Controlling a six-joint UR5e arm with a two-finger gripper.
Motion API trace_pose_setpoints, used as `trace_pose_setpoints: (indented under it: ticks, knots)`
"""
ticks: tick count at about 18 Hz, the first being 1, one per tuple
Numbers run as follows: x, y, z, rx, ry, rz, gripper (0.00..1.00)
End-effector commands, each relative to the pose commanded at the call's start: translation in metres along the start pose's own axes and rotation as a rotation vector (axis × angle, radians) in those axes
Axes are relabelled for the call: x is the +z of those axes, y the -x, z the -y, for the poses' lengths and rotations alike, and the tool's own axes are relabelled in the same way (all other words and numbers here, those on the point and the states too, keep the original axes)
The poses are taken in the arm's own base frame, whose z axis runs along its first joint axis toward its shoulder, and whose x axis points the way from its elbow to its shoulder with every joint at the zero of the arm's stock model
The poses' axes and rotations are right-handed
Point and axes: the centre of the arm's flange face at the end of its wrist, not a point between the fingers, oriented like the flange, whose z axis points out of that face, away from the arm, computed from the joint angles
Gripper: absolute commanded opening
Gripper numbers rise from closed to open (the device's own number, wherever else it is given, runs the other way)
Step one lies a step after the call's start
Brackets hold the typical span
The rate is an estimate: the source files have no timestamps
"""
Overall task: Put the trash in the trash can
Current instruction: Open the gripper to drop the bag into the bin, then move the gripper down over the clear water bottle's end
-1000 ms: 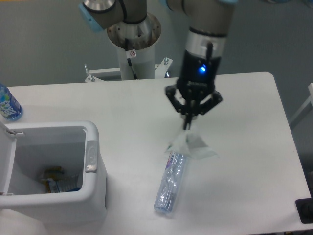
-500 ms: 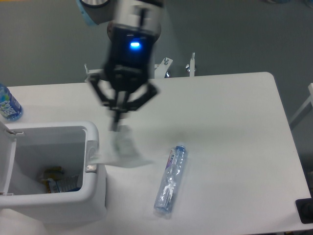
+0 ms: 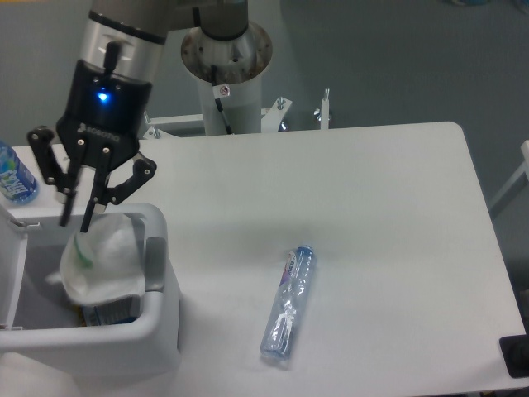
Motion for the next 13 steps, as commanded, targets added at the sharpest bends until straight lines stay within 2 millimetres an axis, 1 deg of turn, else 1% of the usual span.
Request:
trace_pose_setpoints:
  ticks: [1,2,4,5,6,7,8,9,10,12,13]
  knots:
    - [-0.003,0.005,0.001,-0.006,-0.004,0.006,1.00]
    - [-0.010,0.015,0.003,-0.018,-0.015,0.021,1.00]
    - [-0.025,0.046,0.007,-0.053,-0.040,0.062,1.00]
    - [-0.035,0.070,0.009,-0.083,-0.054,0.094,1.00]
    - [-0.043,0.100,0.008,-0.126,-0.062,0.128,1.00]
    - [-0.045,0.121,0.007,-0.154,-0.067,0.147,1.00]
    - [-0.042,0.140,0.007,-0.169,-0.072,0.163,1.00]
    - [-0.037,0.164,0.004,-0.192,-0.068,0.180,1.00]
    - [-0.034,0.184,0.002,-0.206,-0.063,0.193,1.00]
    - [-0.013,0.212,-0.003,-0.194,-0.030,0.202,1.00]
    - [0.000,0.234,-0.010,-0.183,0.003,0.231,1.00]
